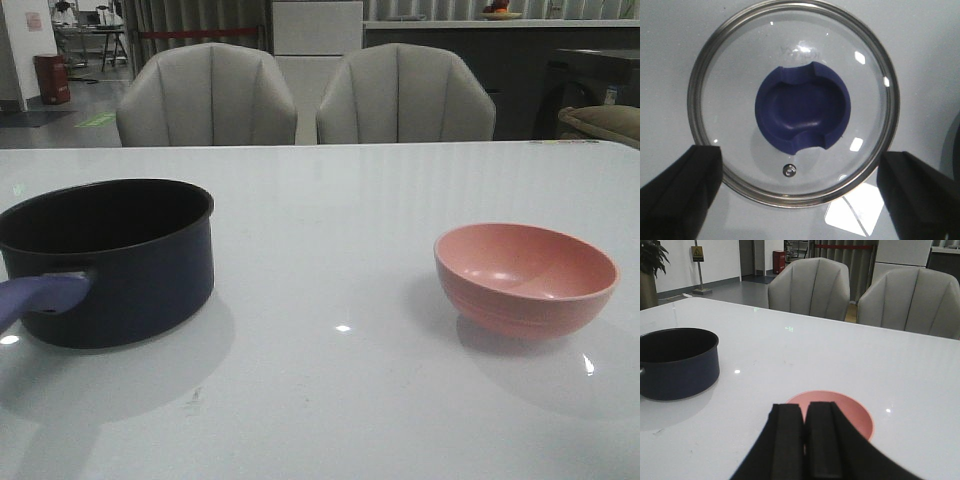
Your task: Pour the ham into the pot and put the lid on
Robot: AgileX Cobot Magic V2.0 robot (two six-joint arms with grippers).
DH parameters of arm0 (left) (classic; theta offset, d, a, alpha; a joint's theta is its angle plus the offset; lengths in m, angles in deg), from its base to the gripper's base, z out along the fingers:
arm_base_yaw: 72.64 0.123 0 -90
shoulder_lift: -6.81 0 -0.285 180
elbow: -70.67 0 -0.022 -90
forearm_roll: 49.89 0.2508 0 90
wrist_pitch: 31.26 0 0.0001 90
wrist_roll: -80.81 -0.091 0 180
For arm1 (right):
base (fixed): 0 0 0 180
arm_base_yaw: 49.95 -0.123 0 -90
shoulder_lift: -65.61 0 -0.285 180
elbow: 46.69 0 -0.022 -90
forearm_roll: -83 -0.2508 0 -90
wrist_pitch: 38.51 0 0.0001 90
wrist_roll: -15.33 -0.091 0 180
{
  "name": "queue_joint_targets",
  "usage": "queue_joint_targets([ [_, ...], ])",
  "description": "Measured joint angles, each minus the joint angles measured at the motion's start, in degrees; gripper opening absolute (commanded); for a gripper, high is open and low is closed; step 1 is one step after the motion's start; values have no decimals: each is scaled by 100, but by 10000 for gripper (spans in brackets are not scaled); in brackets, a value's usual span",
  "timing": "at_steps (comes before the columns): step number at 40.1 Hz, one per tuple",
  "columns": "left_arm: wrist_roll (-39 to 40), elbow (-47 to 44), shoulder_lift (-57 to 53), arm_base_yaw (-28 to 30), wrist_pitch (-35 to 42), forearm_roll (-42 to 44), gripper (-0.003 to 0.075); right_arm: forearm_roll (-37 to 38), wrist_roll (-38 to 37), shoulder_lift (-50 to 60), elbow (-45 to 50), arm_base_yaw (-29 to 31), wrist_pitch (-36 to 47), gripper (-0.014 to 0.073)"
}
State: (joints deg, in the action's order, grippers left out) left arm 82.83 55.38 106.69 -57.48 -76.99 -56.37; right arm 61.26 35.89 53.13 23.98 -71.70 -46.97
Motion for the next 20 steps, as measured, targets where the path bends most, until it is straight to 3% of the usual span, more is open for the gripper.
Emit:
queue_joint_targets([
  [20,0,747,1048,0,32,9,659,0,0,0,0,0,0,147],
])
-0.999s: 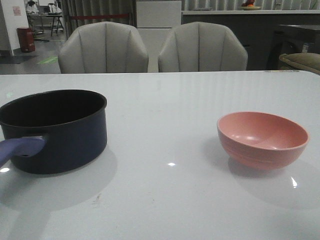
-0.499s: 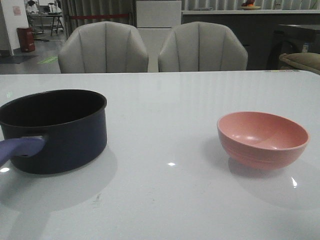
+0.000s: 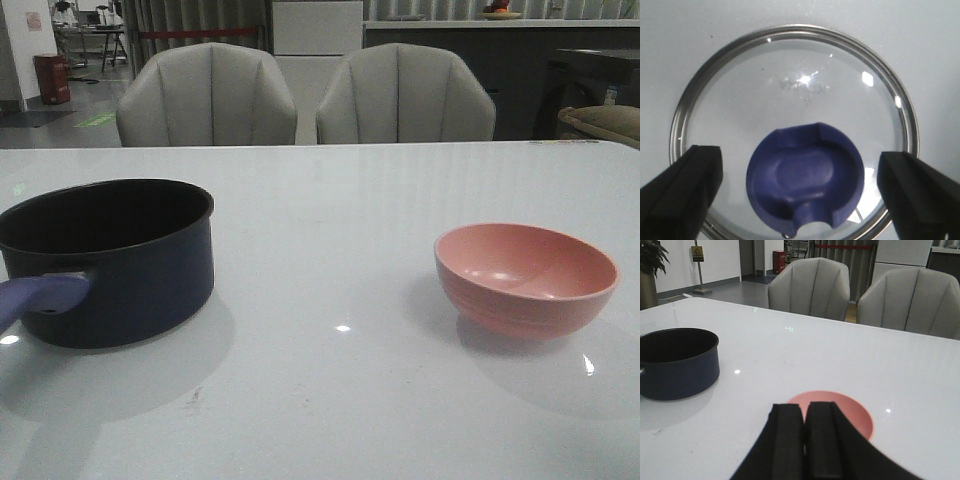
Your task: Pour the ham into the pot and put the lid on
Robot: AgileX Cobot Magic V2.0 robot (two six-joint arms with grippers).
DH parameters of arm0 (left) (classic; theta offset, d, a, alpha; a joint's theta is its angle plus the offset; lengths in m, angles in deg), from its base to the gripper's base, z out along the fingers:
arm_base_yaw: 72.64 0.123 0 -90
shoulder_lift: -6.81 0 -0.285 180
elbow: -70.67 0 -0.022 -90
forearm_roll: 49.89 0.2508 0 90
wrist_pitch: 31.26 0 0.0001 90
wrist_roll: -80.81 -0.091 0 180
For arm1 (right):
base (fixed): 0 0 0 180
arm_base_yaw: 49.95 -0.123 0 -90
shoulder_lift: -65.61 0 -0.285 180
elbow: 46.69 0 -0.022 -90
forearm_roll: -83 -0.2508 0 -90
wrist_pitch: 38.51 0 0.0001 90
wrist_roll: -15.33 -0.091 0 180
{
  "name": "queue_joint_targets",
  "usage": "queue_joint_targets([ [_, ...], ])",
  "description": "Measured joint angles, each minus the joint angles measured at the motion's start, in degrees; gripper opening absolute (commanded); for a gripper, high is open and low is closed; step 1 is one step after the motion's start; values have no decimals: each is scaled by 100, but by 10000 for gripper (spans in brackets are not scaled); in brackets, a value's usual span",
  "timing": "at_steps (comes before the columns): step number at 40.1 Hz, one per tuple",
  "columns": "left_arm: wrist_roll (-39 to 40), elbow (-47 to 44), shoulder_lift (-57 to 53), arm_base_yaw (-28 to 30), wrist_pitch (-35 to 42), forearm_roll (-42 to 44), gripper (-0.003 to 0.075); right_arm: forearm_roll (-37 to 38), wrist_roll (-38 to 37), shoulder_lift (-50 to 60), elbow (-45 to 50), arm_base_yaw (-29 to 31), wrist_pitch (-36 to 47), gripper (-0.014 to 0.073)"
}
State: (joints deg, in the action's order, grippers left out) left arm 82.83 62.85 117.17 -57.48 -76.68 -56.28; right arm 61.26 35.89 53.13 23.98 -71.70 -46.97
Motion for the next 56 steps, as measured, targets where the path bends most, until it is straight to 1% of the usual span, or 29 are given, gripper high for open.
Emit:
queue_joint_targets([
  [10,0,303,493,0,-242,27,655,0,0,0,0,0,0,147],
  [13,0,303,524,0,-254,41,640,0,0,0,0,0,0,147],
  [18,0,347,599,0,-254,40,545,0,0,0,0,0,0,147],
  [22,0,372,663,0,-254,40,432,0,0,0,0,0,0,147],
  [25,0,425,674,0,-254,44,372,0,0,0,0,0,0,147],
  [27,0,437,683,0,-239,54,349,0,0,0,0,0,0,147],
  [47,0,672,769,0,-363,86,344,0,0,0,0,0,0,147],
  [56,-85,677,488,0,-350,96,344,0,0,0,0,0,0,147],
])
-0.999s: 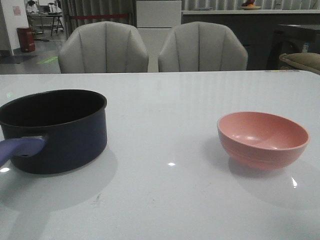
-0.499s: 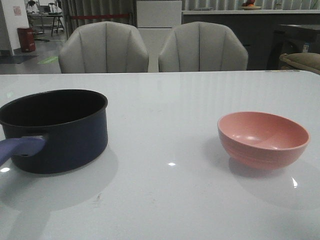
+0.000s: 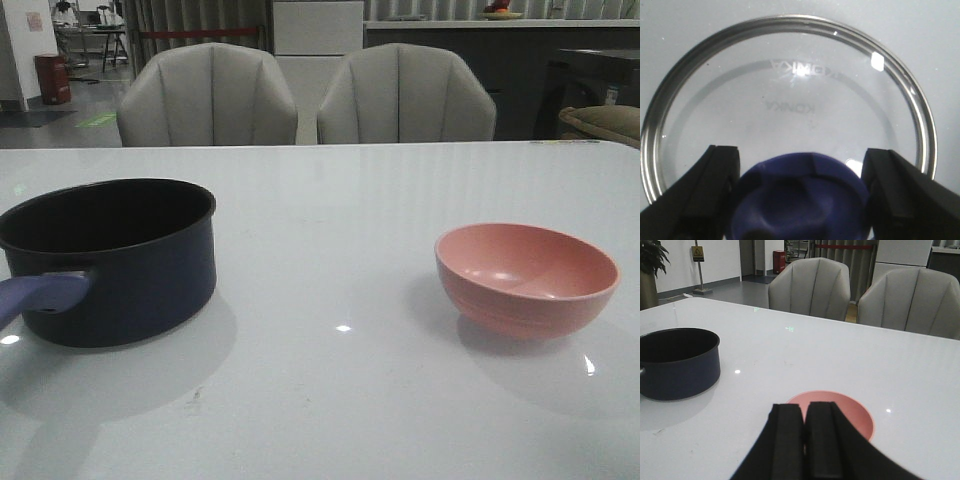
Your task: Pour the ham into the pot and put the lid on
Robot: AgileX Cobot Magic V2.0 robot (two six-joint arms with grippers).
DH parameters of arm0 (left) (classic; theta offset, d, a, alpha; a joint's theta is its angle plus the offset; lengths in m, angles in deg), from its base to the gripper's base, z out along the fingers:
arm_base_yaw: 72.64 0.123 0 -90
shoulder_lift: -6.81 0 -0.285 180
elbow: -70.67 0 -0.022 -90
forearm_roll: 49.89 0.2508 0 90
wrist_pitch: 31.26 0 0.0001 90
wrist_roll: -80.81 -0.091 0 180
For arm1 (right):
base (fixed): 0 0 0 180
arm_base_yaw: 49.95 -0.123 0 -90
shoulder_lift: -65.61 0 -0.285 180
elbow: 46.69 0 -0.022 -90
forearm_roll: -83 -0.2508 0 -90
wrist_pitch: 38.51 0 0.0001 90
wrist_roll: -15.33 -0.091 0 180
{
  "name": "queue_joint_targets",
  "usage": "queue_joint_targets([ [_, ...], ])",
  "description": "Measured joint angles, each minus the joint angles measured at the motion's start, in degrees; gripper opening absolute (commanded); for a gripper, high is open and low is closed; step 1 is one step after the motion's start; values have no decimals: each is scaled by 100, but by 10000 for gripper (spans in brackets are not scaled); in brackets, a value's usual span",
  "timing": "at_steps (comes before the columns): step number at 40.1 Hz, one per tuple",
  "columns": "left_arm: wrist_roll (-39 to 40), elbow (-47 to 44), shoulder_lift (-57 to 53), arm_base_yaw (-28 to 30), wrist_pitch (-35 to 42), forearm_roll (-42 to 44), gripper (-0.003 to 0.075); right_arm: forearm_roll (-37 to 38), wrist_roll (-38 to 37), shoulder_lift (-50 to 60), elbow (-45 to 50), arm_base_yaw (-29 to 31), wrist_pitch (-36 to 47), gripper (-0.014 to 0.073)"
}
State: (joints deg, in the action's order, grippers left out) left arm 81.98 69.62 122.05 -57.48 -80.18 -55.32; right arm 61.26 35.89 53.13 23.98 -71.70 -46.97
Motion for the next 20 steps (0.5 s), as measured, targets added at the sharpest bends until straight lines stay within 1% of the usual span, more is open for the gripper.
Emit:
queue_joint_targets([
  [7,-117,187,-202,0,-182,4,344,0,0,0,0,0,0,147],
  [11,-182,462,-348,-75,-388,19,340,0,0,0,0,0,0,147],
  [16,-217,929,-455,-379,-672,61,330,0,0,0,0,0,0,147],
  [20,-229,1305,-478,-800,-894,70,330,0,0,0,0,0,0,147],
])
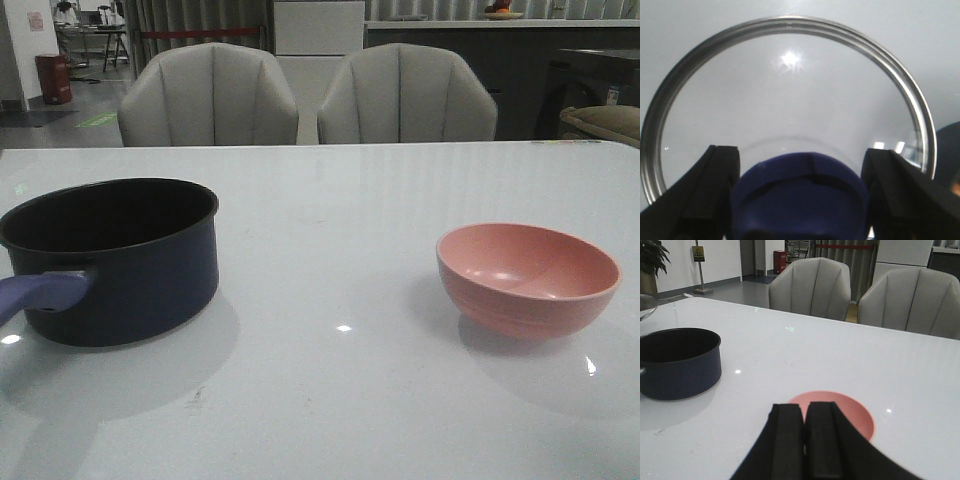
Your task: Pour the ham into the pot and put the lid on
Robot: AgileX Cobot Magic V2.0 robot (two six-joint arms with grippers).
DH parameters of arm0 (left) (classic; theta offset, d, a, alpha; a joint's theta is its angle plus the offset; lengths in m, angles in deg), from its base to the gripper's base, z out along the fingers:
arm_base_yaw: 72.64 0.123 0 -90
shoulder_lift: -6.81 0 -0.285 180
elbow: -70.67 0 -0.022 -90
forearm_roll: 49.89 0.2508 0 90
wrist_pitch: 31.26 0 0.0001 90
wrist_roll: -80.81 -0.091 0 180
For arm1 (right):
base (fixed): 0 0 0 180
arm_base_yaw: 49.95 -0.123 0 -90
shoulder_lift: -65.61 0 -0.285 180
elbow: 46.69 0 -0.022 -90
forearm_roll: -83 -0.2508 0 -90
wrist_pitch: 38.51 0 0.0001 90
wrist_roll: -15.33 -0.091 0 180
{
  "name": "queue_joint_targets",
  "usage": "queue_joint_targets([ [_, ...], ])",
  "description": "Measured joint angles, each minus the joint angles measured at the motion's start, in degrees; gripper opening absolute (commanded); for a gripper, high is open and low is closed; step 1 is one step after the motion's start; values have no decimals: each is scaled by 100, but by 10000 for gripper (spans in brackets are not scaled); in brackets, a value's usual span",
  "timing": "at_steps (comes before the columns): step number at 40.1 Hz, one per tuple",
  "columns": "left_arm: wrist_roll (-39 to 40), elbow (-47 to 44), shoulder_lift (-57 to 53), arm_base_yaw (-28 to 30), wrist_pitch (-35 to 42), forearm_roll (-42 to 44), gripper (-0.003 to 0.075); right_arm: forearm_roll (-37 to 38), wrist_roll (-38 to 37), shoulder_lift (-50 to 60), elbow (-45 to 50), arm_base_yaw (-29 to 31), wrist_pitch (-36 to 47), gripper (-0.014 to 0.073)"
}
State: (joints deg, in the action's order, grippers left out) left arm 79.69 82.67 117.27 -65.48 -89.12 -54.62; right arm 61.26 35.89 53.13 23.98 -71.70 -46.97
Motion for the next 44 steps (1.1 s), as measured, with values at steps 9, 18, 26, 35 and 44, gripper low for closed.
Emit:
queue_joint_targets([
  [9,-34,447,0,-1144,-179,-49,330,0,0,0,0,0,0,147],
  [18,-34,456,0,-1865,-260,-71,331,0,0,0,0,0,0,147],
  [26,-45,469,0,-2088,-342,-71,333,0,0,0,0,0,0,147],
  [35,-98,472,14,-2238,-537,-60,334,0,0,0,0,0,0,147],
  [44,-134,506,359,-2273,-747,-60,334,0,0,0,0,0,0,147],
])
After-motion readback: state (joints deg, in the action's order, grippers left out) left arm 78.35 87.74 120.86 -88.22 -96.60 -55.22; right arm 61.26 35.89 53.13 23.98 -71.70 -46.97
